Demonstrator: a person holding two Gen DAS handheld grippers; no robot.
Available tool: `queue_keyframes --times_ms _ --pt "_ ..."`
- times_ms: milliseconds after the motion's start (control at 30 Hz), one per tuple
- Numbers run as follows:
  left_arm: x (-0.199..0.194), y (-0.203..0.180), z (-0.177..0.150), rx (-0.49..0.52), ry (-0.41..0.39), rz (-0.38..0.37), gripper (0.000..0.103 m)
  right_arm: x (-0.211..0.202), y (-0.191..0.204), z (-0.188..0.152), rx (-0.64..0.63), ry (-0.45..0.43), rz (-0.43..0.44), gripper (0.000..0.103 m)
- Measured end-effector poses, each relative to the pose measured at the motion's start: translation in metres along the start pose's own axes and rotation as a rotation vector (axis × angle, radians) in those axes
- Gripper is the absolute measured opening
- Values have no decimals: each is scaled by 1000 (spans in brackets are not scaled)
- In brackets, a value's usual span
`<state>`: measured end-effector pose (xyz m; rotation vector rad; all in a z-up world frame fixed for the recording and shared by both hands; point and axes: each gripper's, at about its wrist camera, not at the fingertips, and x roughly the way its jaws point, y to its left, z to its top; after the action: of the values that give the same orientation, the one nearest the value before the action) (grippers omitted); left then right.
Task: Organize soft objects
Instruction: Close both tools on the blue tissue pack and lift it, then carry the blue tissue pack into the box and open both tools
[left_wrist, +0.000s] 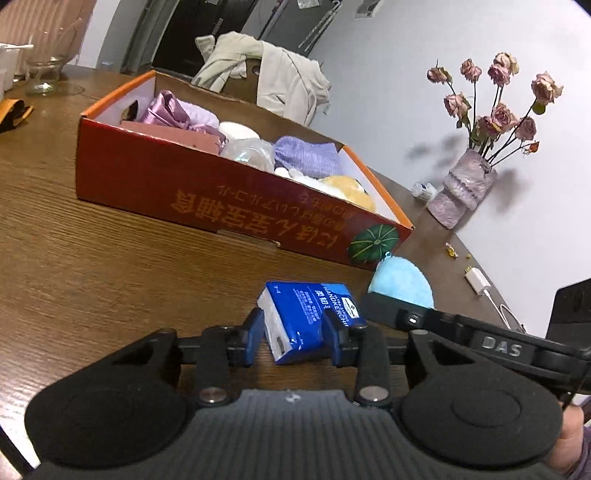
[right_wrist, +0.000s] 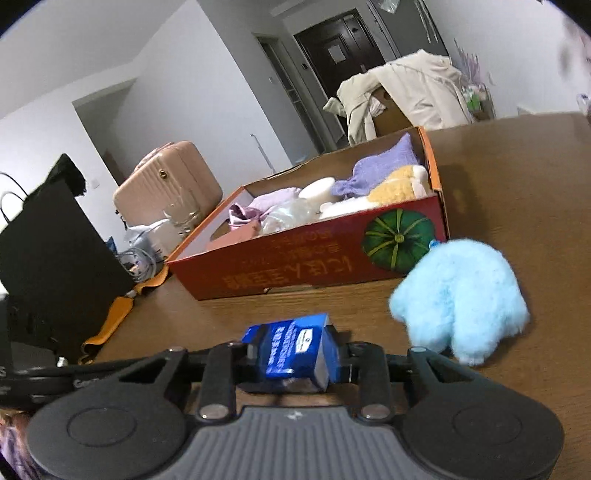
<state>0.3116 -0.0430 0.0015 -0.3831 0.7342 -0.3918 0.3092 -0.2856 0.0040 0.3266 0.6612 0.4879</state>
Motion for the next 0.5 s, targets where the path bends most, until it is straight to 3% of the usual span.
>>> queue_keyframes --times_ms 100,233,333,500 --pt "9 3 3 -14 26 -12 35 12 -1 1 -11 32 -54 30" --pt "13 9 3 -60 35 -36 33 20 -5 -3 31 40 -5 29" --pt "9 4 2 -30 17 -16 31 17 -1 -4 22 27 -17 24" --pt "-12 -3 10 -19 -43 -25 31 3 12 4 8 -17 -5 24"
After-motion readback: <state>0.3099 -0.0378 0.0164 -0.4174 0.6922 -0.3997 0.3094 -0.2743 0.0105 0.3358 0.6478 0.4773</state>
